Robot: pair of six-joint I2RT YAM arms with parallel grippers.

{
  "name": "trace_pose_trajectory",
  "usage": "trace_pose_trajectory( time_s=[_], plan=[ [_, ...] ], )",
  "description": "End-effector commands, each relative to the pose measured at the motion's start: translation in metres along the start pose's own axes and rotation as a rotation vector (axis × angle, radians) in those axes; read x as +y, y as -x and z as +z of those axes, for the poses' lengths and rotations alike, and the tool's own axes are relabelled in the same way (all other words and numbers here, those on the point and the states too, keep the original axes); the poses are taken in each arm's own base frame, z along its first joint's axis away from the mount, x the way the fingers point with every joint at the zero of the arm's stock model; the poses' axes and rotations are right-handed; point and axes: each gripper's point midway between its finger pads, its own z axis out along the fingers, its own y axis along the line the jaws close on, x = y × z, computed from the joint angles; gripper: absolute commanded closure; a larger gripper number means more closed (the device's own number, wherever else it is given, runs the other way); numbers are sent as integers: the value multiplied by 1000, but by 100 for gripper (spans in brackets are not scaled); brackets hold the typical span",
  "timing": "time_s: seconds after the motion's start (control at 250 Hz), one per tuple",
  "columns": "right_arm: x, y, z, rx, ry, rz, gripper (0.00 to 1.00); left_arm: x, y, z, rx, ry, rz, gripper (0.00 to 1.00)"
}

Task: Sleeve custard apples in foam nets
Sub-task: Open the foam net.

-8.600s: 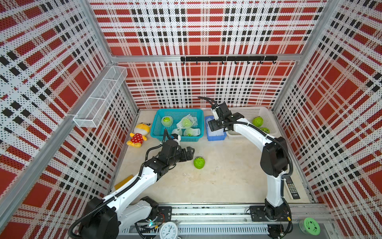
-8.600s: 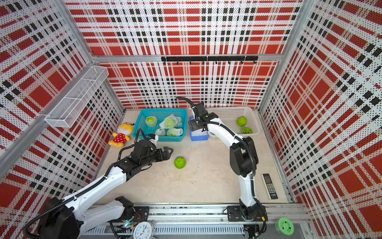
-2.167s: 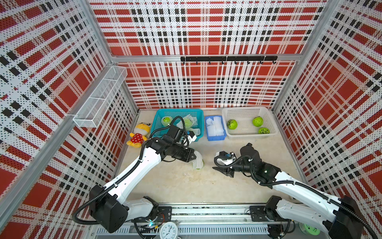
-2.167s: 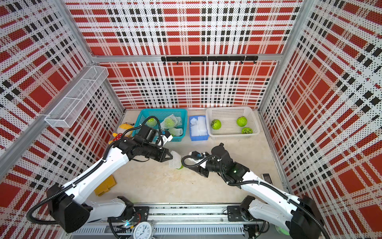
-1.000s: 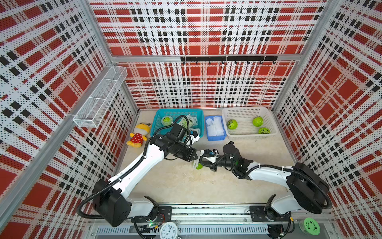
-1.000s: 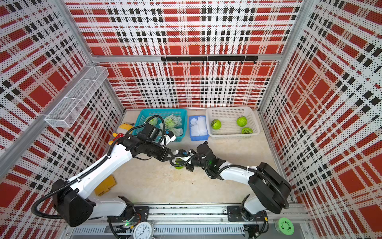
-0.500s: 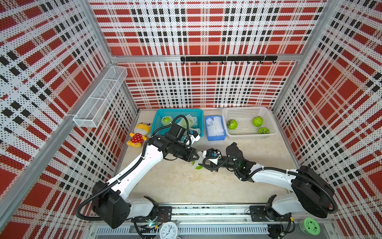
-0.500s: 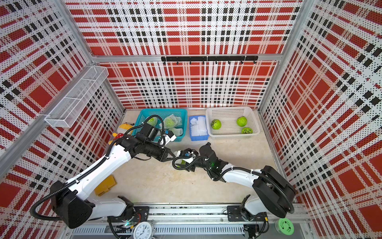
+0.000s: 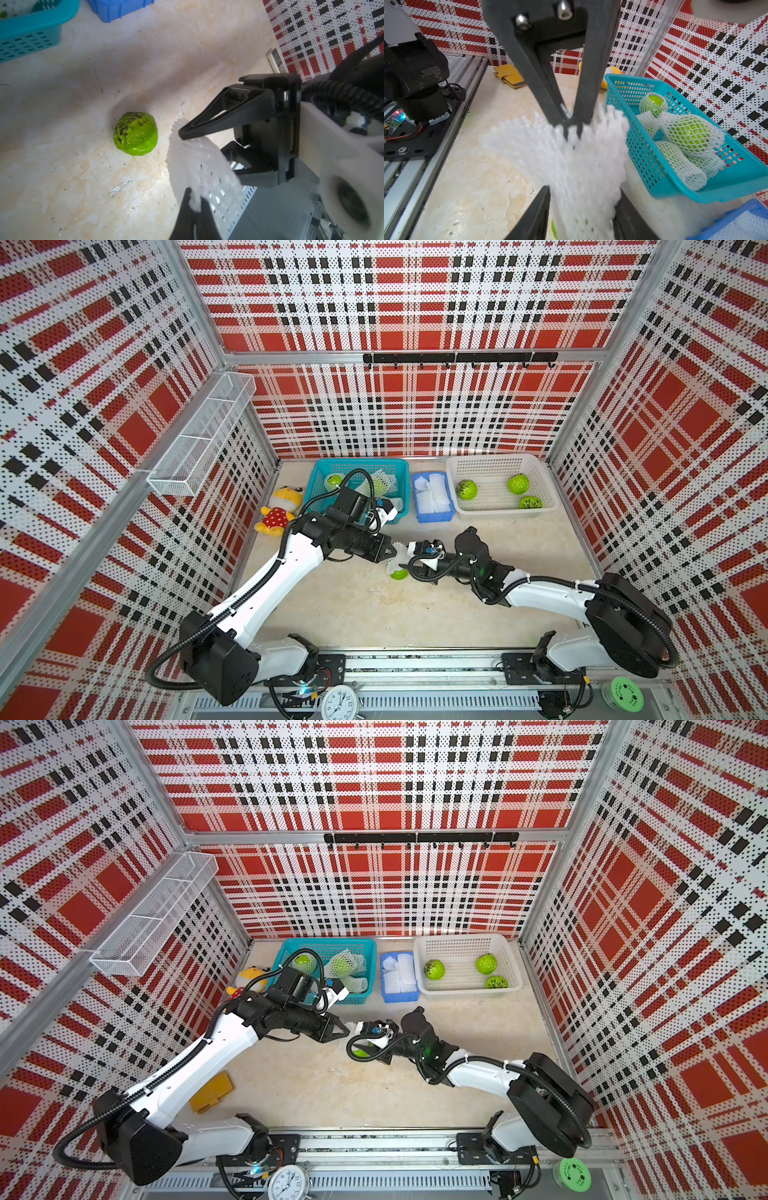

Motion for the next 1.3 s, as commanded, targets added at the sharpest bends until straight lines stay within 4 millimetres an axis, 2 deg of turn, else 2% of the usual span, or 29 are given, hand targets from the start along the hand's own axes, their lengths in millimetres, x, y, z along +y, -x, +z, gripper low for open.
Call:
trace_pose_trajectory(
  time_s=[0.0,0.28,0.476,0.744,0.908,1.112,1.296],
  plan=[
    [1,12,-2,-40,-3,-19,52,5,7,-4,-38,31,-2,100],
    [-1,10,0,-28,-13,-17,62,14,6,-4,-41,76,-11,100],
    [-2,11,-3,-33,-21,-20,53,15,6,-3,-38,78,-16,100],
    [-3,7,0,-31,-30,-11,51,13,4,0,-28,72,-17,100],
    [-7,10,-4,-48,-66,-28,40,11,3,1,-24,67,-15,100],
    [-8,10,-2,-54,-71,-28,39,8,4,3,-21,59,-14,100],
    [-12,13,-6,-74,-120,-50,35,10,3,5,-16,68,-25,100]
  ],
)
